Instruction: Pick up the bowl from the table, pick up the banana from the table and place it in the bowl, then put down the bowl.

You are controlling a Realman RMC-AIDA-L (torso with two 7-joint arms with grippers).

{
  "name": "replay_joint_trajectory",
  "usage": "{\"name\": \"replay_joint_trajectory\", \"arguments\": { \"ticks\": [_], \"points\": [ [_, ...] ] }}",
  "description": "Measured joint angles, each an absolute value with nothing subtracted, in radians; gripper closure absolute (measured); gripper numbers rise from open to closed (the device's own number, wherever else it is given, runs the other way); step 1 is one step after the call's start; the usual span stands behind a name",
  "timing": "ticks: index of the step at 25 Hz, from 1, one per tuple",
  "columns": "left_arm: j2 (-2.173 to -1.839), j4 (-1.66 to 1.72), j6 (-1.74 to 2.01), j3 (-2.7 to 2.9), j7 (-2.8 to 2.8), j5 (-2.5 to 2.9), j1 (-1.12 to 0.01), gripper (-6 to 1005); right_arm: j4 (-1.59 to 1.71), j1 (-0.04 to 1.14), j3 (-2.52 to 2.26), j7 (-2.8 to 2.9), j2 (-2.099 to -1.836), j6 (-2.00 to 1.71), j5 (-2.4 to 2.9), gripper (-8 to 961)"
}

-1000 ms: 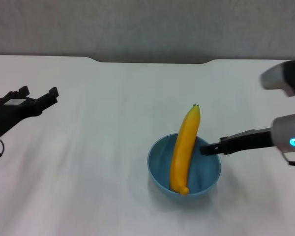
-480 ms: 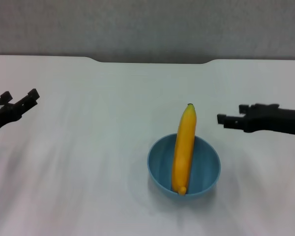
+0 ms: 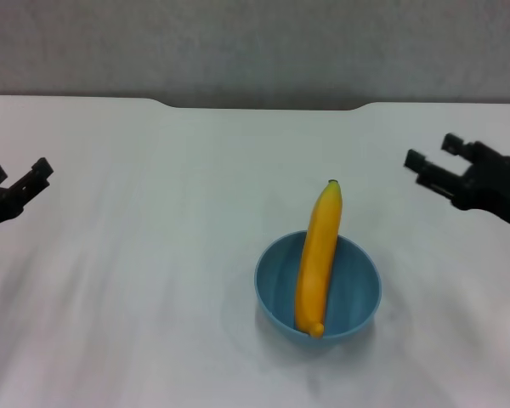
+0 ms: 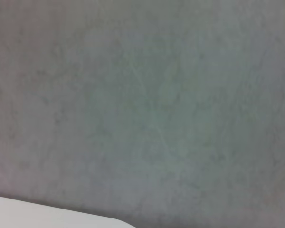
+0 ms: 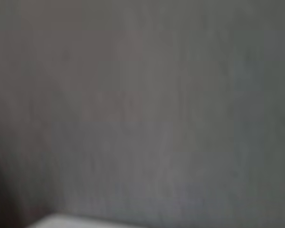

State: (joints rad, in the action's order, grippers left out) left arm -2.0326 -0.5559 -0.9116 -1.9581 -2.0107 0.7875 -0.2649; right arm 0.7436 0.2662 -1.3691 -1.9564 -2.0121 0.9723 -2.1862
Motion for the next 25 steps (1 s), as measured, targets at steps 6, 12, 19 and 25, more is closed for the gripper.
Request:
{"name": "replay_joint_trajectory", "arguments": {
  "ticks": [6,12,19,25],
  "points": [
    [-2.039,-0.537,-0.917,-1.949,-2.074,0.773,-0.267,91,0.501,0.290,-1.373,-2.206,-2.013,1.126,-2.489,150],
    [-2.041,-0.488,-0.914,-1.942,-2.133,0.773,-0.287,91,0.444,0.311,-1.374,-2.212,-2.016,1.113,-2.503,150],
    [-2.048,-0.429,-0.929,-1.939,-2.258,0.745,-0.295,91,0.402,0.354,-1.425,-2.214,-2.018,1.035,-2.498,150],
    [-2.052,-0.390,-0.997,-1.920,-2.341,0.690,-0.300,91,0.407,0.357,-1.444,-2.252,-2.021,0.978,-2.502,150]
  ]
}}
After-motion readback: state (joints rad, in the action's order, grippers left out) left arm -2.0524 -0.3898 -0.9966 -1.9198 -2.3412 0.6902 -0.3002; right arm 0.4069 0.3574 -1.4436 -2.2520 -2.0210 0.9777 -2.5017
